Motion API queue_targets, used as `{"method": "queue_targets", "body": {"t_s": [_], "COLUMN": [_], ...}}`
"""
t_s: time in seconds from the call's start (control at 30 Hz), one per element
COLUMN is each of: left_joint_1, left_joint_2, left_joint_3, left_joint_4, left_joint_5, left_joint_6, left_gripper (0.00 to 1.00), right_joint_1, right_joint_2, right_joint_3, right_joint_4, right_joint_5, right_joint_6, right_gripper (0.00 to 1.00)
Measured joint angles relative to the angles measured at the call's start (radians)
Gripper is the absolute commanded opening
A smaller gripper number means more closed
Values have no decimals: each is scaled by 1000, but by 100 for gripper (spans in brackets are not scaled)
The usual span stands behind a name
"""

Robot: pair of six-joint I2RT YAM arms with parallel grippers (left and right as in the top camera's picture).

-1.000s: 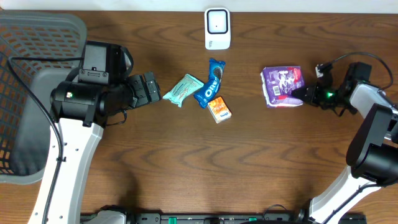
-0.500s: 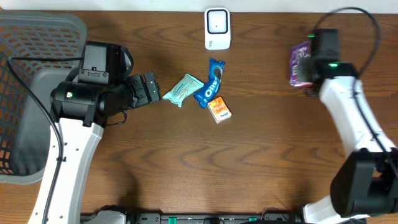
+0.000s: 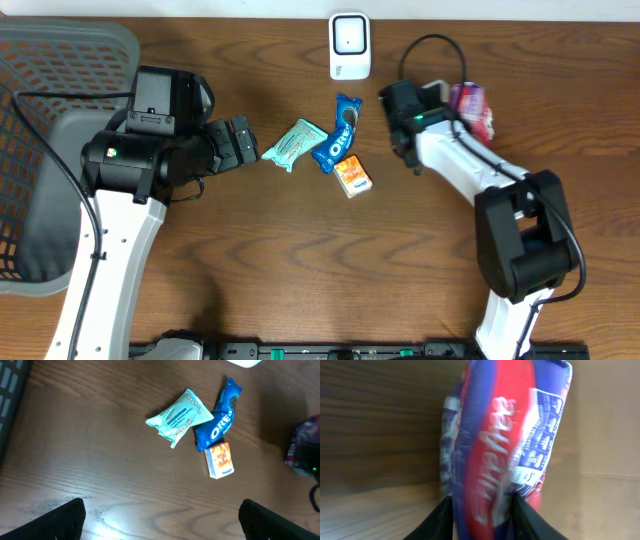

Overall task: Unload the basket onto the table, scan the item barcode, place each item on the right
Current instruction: 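Lift and turn the pink-purple package, then set it back down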

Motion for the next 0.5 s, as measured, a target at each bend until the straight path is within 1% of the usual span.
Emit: {"method": "queue_targets", "body": {"t_s": [0.03,0.1,0.2,0.23,0.33,0.37,0.4,0.43,0.5], "left_joint_1": [0,0,0,0,0,0,0,0,0], "left_joint_2": [0,0,0,0,0,0,0,0,0], "left_joint_3": [0,0,0,0,0,0,0,0,0], "left_joint_4": [0,0,0,0,0,0,0,0,0], "left_joint_5": [0,0,0,0,0,0,0,0,0], "left_joint_6": [0,0,0,0,0,0,0,0,0], "left_gripper": [98,98,98,98,98,98,98,98,98], "right_joint_1": [16,40,36,28,-16,-34,-56,-80,-136], "right_joint_2": [-2,-2,-13,-21,-65,-82,-104,-124,-163], "right_joint_3": [5,28,74,91,161,180,200,214,232], "right_joint_4": [0,-7,-25,-32,-53,-61,-65,-69,-79], "right_joint_5": [-24,-105,-225,-262,-381,-413,-446,-473,-525], "right_joint_6": [10,26,42,45,57,60,62,64,60], "right_gripper": [38,46,72,76,84,88,95,99,99]}}
